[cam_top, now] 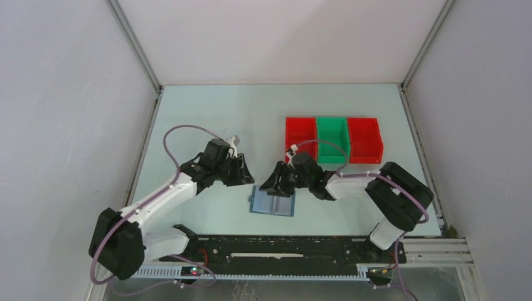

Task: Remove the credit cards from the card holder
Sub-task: Remove the credit card from the card holder.

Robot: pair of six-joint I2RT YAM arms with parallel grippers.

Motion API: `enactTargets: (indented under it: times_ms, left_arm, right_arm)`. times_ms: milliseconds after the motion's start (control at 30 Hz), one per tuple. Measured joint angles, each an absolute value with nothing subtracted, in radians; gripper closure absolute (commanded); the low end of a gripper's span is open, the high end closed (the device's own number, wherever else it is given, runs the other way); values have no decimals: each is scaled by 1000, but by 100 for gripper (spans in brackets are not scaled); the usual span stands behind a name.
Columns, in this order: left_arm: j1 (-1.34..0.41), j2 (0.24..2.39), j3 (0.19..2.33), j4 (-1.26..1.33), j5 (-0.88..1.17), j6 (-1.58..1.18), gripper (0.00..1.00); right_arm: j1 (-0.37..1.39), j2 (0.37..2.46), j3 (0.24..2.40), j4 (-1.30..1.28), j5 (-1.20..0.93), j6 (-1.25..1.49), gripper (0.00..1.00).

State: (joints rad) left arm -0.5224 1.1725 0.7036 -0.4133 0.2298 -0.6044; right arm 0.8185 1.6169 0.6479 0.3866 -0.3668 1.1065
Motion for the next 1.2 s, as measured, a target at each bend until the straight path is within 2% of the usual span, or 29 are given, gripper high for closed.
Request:
enactTargets:
  times_ms: [167, 300, 467, 667, 833, 1200]
  left_arm:
    - [-523, 1118, 704, -417, 244, -623, 56]
    - [-525, 1119, 701, -409, 268, -639, 56]
    - [-564, 1153, 701, -370, 295, -656, 56]
    - [-636, 1281, 702, -302, 331, -682, 57]
    - [-646, 1367, 702, -286, 314, -682, 58]
    - [-646, 1470, 696, -263, 240, -683, 59]
  right_arm:
    - [828, 1716, 715, 391, -390, 1107, 43]
    - [828, 1707, 717, 350, -386, 1097, 42]
    - [816, 1502, 682, 239, -311, 1054, 42]
    - [764, 1308, 546, 216, -250, 1040, 47]
    - [740, 1322, 428, 183, -245, 1054, 48]
    - [742, 1382, 420, 215, -252, 1065, 48]
